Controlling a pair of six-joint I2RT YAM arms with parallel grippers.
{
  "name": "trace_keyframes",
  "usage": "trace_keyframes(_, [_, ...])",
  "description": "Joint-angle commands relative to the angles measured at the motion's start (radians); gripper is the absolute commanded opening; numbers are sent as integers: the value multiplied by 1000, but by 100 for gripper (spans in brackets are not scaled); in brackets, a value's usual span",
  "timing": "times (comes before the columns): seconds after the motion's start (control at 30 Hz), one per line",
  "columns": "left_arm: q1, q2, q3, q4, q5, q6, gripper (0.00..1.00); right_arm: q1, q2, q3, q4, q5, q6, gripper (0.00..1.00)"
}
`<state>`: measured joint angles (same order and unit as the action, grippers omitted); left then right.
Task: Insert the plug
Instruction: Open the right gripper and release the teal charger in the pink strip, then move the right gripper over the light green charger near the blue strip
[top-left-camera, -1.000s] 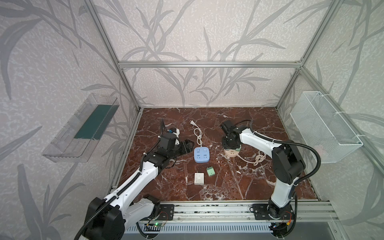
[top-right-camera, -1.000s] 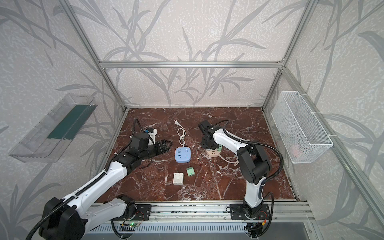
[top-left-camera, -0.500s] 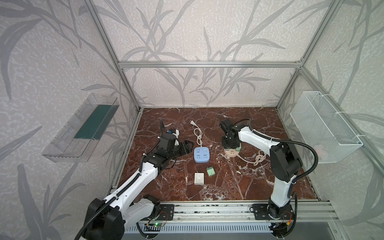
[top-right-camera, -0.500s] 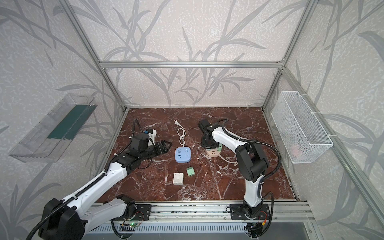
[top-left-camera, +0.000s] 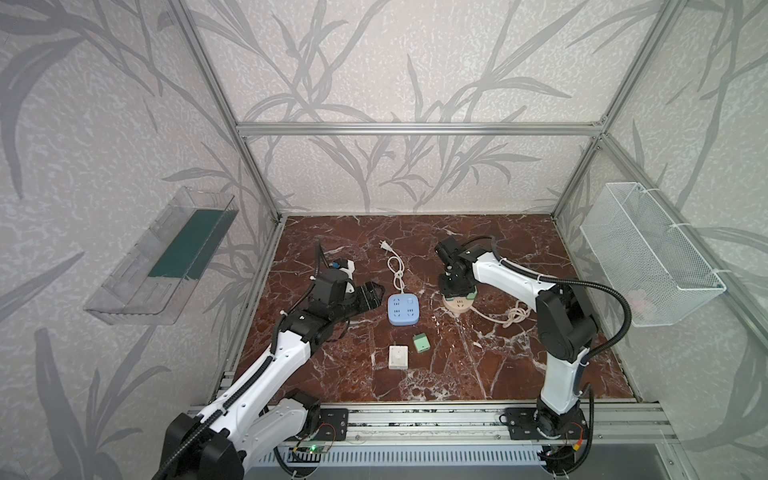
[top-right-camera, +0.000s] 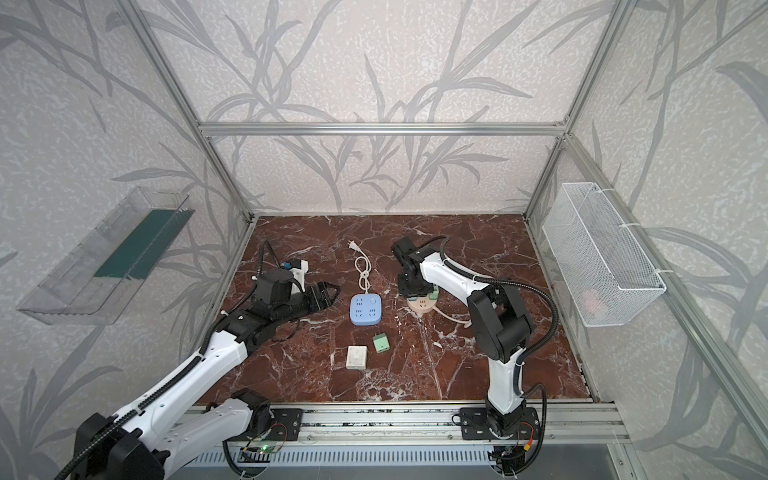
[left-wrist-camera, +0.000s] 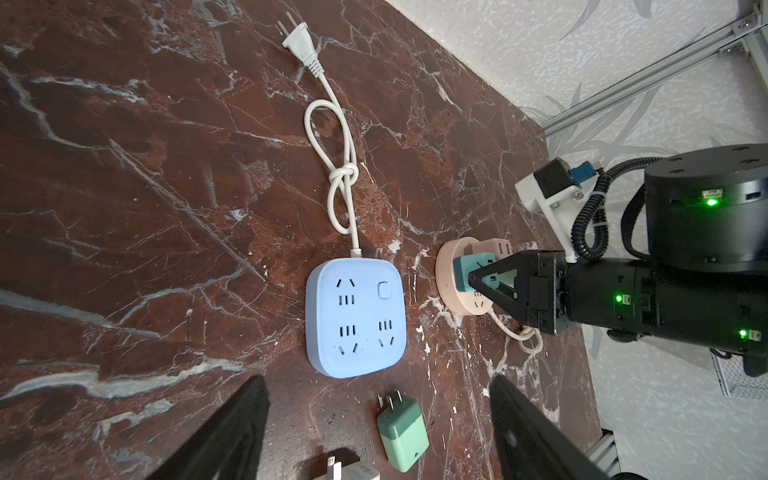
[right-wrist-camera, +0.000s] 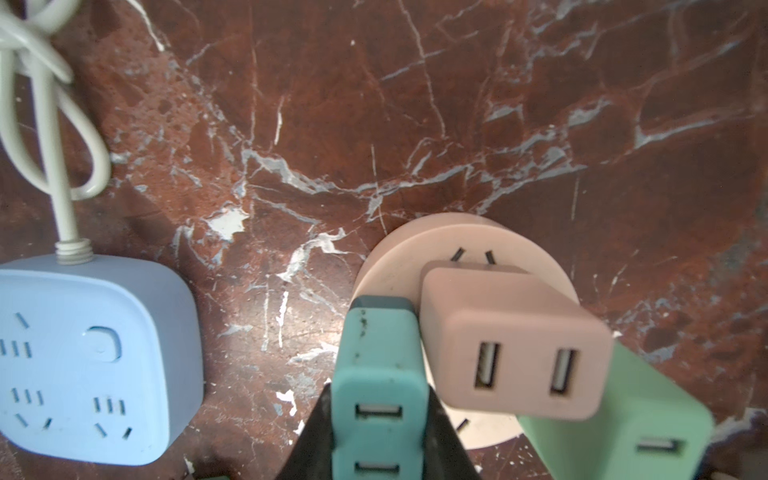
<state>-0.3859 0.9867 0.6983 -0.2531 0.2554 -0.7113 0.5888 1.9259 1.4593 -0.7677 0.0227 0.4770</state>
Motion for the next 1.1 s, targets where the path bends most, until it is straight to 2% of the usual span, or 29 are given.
trace_keyframes(0.0, [1,-31,11,-39,-35,-8,81,21,42,-32,-4,-111,-9,0])
trace_keyframes(0.07, [1,-32,8,-48,-46,-7,81,21,30,-38,-5,-93,-6,1])
trace_keyframes(0.33, [-2,-2,9,-61,-56,14,81,20,-63,-50,-12,-48,-6,33])
trace_keyframes(0.57, [-4,15,19,-77,-62,30,83,22,-90,-31,-36,-38,-12,52])
trace_keyframes(0.87, [-4,27,19,-113,-54,52,83,35,-185,-78,-46,-22,4,53])
trace_keyframes(1.07, [-5,32,-6,-120,-27,47,82,129,-308,-177,-14,8,13,53])
